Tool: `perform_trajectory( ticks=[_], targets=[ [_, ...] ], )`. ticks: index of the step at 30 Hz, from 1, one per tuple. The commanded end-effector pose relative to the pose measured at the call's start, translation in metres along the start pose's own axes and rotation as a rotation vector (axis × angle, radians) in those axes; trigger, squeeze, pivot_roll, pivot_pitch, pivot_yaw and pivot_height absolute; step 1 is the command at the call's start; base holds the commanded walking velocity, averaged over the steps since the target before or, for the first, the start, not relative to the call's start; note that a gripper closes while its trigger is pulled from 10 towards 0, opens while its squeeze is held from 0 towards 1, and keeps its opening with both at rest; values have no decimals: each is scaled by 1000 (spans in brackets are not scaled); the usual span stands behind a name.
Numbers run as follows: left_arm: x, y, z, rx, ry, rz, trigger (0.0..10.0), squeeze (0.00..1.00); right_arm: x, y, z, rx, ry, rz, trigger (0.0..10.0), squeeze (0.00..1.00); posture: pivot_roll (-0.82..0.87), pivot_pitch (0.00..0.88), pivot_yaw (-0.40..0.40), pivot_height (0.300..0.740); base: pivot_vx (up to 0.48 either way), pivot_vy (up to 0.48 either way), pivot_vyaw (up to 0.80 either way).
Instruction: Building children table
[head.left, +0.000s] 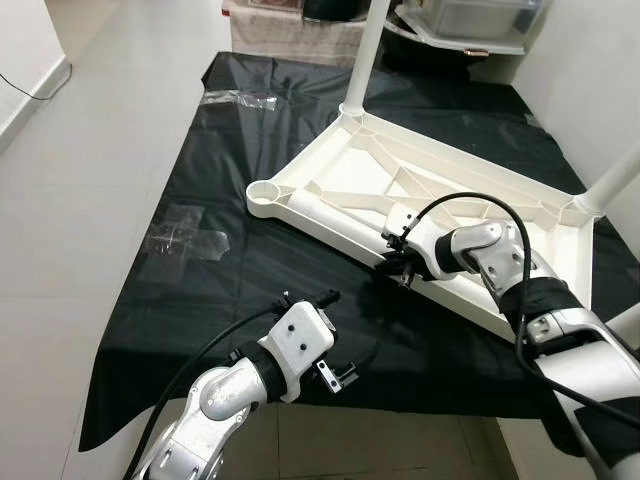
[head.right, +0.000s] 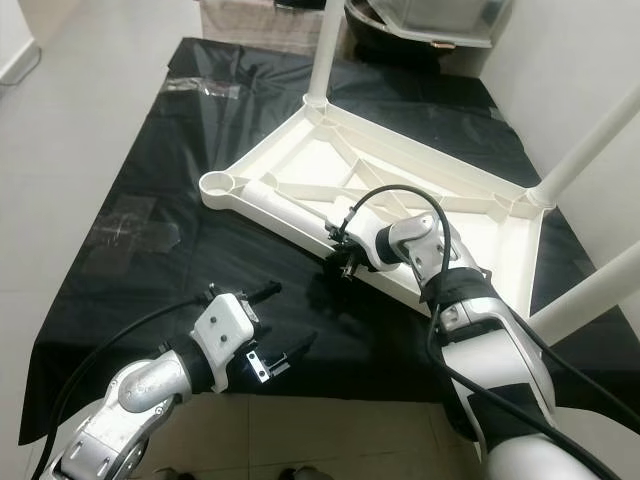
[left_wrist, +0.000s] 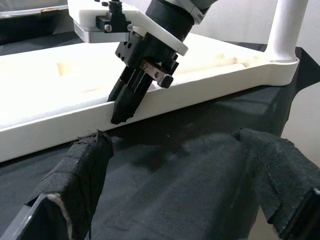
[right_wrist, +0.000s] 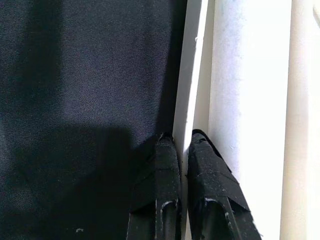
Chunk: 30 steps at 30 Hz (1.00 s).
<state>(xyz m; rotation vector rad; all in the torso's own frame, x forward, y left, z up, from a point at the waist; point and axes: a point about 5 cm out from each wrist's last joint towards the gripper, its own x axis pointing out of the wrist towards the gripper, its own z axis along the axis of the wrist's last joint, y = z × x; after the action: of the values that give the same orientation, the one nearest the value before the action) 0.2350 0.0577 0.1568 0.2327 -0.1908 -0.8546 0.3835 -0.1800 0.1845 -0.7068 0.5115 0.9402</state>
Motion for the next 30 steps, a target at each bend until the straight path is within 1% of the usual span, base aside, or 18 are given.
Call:
perform_trajectory(
  ticks=[1,2,3,4,5,6,8,10,14,16,18,19,21,22,23,24,26,30],
  targets=[
    [-1,-5,-3,-9,18,-10,10000,0,6,11,-5,-66,15,96,0,0,47,130,-154,740,0,0,0],
    [-1,-5,-3,-10,17,-10,10000,0,5,12,-4,-85,4,120,0,0,47,130,-154,740,0,0,0],
    [-1,-5,-3,-12,17,-11,10000,0,3,14,-5,-136,1,158,0,0,46,124,-154,740,0,0,0],
    [-1,-5,-3,-12,17,-11,10000,0,3,14,-5,-136,1,158,0,0,46,124,-154,740,0,0,0],
    [0,-6,-3,-13,17,-12,10000,0,3,16,-6,-171,2,183,0,0,46,124,-154,740,0,0,0],
    [0,-6,-3,-13,17,-12,10000,0,3,16,-6,-171,2,183,0,0,46,124,-154,740,0,0,0],
    [0,-6,-4,-15,17,-13,10000,0,-1,21,-10,-267,26,257,0,0,48,119,-157,740,0,0,0],
    [0,-7,-4,-14,18,-15,10000,0,-6,23,-12,-337,39,305,0,0,48,119,-157,740,0,0,0],
    [0,-7,-4,-15,19,-14,10000,0,-9,23,-12,-380,48,320,0,0,48,114,-157,740,0,0,0],
    [0,-7,-5,-16,20,-15,10000,0,-14,25,-16,-450,83,373,0,0,46,116,-156,740,0,0,0],
    [0,-7,-5,-16,21,-16,10000,0,-16,26,-18,-471,93,395,0,0,46,116,-156,740,0,0,0],
    [0,-7,-5,-16,21,-16,10000,0,-16,26,-18,-471,93,395,0,0,46,116,-156,740,0,0,0],
    [0,-8,-5,-17,22,-17,10000,0,-17,29,-16,-507,82,429,0,0,47,117,-155,740,0,0,0],
    [0,-8,-5,-17,22,-17,10000,0,-17,29,-16,-507,82,429,0,0,47,117,-155,740,0,0,0],
    [0,-8,-5,-17,22,-17,10000,0,-17,30,-15,-539,75,443,0,0,49,118,-155,740,0,0,0],
    [0,-8,-5,-17,22,-17,10000,0,-17,30,-15,-539,75,443,0,0,49,118,-155,740,0,0,0],
    [0,-8,-5,-17,23,-18,10000,0,-19,34,-15,-604,87,485,0,0,49,118,-155,740,0,0,0],
    [-1,-8,-5,-16,25,-19,10000,0,-18,34,-13,-634,94,481,0,0,50,118,-152,740,0,0,0]
  ],
)
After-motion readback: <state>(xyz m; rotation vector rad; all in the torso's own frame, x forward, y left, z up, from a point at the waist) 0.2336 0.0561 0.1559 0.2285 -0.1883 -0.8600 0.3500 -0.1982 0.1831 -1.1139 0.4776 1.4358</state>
